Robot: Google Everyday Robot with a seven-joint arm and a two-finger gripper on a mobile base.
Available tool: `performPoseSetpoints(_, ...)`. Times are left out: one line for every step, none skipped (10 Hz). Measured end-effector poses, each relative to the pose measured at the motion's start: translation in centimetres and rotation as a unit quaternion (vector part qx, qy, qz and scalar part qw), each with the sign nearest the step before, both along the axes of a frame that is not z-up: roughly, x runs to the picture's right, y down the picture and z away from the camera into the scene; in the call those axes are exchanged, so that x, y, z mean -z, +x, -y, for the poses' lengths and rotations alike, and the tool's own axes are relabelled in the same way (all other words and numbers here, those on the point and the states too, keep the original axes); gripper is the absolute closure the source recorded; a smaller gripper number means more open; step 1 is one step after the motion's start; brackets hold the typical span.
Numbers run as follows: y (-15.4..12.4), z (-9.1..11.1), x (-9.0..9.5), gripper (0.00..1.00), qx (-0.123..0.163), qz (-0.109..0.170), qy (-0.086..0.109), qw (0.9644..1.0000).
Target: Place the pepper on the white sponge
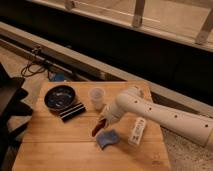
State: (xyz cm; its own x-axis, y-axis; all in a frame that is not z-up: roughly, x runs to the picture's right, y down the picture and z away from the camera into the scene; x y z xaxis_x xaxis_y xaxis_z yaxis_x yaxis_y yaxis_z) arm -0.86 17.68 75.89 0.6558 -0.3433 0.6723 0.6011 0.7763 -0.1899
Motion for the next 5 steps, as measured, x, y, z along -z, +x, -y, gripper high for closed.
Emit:
performPoseSetpoints(0.0, -0.1, 0.0, 0.85, -0.003, 0.001, 0.0, 1.0)
performPoseSetpoints(0.1, -1.0, -0.1, 0.85, -0.01, 0.001, -0.004, 0.9999)
performPoseSetpoints(0.5, -2.2, -0.2, 0.85, -0.019, -0.001, -0.009, 0.9998)
performPoseSetpoints(1.0, -3.2, -0.2, 0.85, -0.028, -0.003, -0.014, 0.9995)
performPoseSetpoints(1.7, -3.7, -0.1, 0.83, -0.037, -0.007, -0.017, 0.9991)
